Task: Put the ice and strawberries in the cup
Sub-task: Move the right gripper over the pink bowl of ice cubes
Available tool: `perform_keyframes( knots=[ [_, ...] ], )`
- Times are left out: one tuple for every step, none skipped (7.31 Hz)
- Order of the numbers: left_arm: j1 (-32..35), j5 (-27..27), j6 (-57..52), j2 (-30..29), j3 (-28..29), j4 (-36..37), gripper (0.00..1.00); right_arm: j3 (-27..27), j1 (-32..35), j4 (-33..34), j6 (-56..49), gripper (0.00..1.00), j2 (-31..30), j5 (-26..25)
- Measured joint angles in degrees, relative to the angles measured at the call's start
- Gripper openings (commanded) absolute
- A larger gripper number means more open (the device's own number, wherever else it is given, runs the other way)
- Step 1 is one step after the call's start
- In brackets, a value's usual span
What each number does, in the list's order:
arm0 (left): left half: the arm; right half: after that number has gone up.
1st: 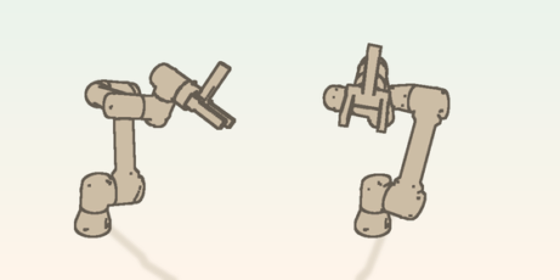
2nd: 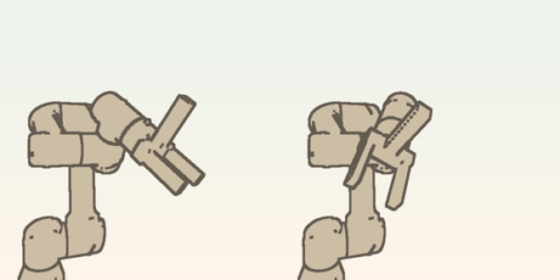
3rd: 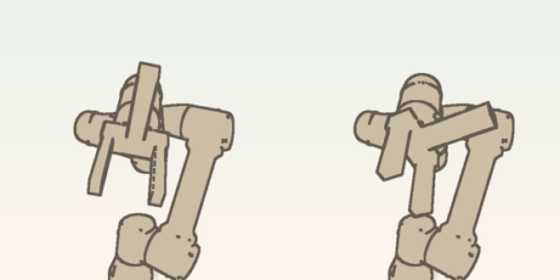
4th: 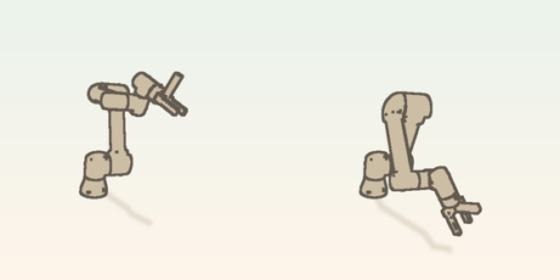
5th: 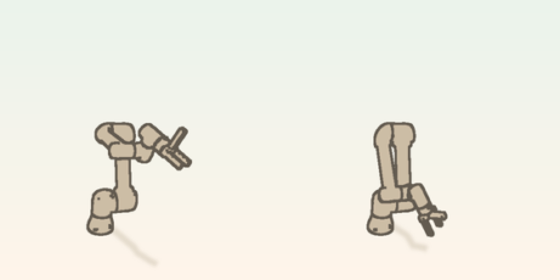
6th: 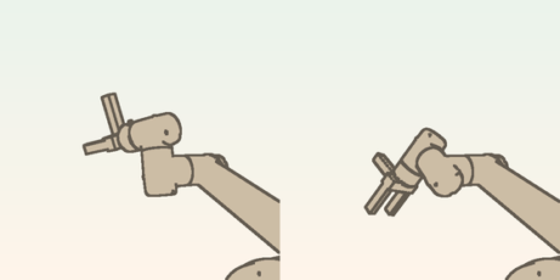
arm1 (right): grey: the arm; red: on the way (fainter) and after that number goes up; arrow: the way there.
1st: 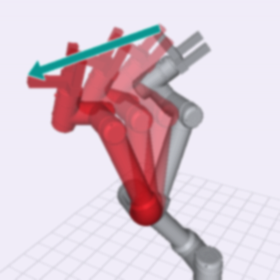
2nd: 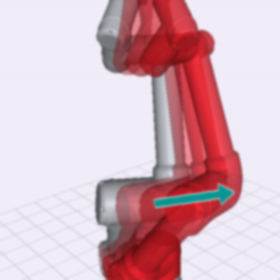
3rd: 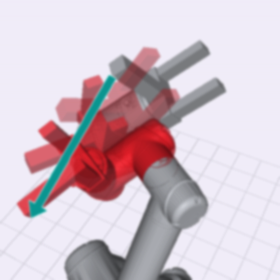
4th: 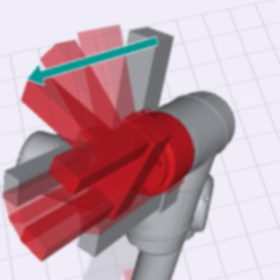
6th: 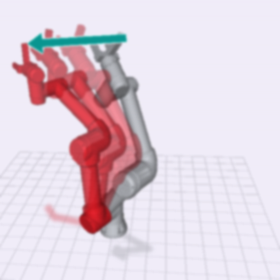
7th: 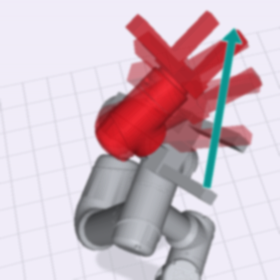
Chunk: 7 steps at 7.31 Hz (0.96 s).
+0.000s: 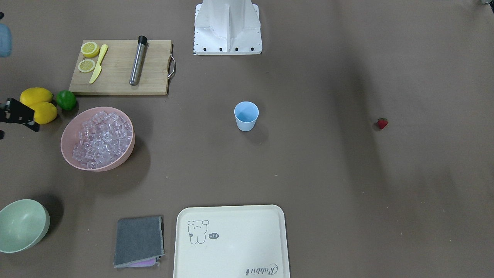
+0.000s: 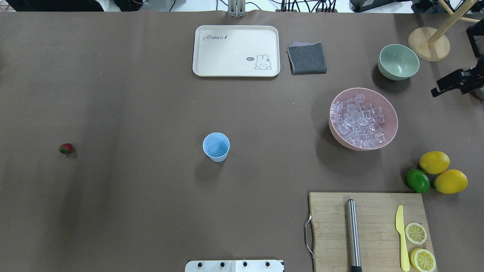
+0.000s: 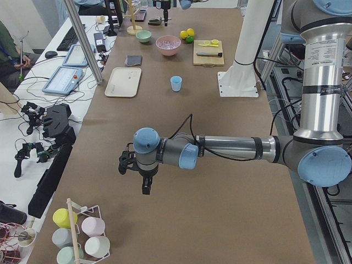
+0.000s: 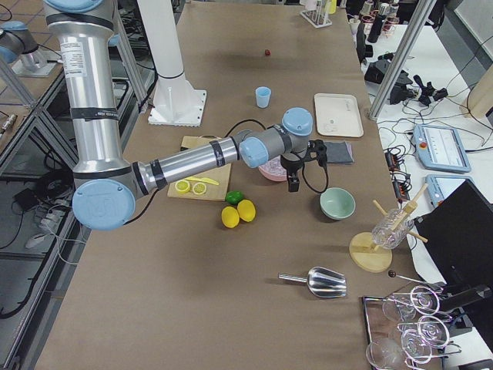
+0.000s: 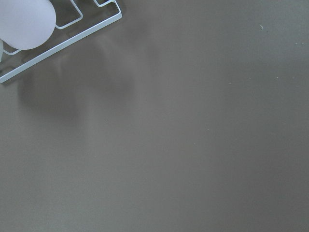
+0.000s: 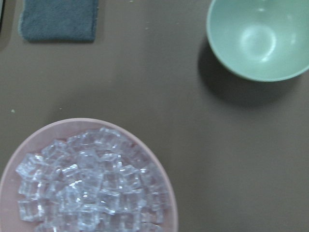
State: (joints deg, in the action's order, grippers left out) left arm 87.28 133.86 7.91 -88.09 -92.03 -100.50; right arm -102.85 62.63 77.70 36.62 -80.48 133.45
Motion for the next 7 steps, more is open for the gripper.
perform_keyframes(
  knots=[
    [-0.01, 0.00, -0.12, -0.09, 0.54, -0.08, 0.98, 0.26, -3.49, -0.36, 2.94, 0.98, 1.74, -1.20],
    [-0.01, 0.00, -0.20, -0.18, 1.00, -0.12, 0.98, 0.52, -5.98, -0.50, 4.45, 0.98, 2.81, -2.05],
    [-0.01, 0.00, -0.24, -0.21, 1.23, -0.15, 0.98, 0.95, -7.49, -0.57, 5.04, 0.98, 3.50, -2.92],
    [-0.01, 0.00, -0.25, -0.23, 1.35, -0.19, 0.98, 1.52, -8.44, -0.58, 5.22, 0.98, 4.15, -4.12],
    [-0.01, -0.02, -0.26, -0.24, 1.38, -0.21, 0.98, 2.04, -9.03, -0.56, 5.28, 0.98, 4.72, -5.42],
    [-0.01, -0.04, -0.26, -0.24, 1.41, -0.22, 0.98, 2.48, -9.31, -0.54, 5.32, 0.93, 5.31, -6.26],
    [-0.01, -0.02, -0.26, -0.24, 1.41, -0.22, 0.98, 2.84, -9.43, -0.54, 5.36, 0.93, 5.68, -6.75]
  ],
)
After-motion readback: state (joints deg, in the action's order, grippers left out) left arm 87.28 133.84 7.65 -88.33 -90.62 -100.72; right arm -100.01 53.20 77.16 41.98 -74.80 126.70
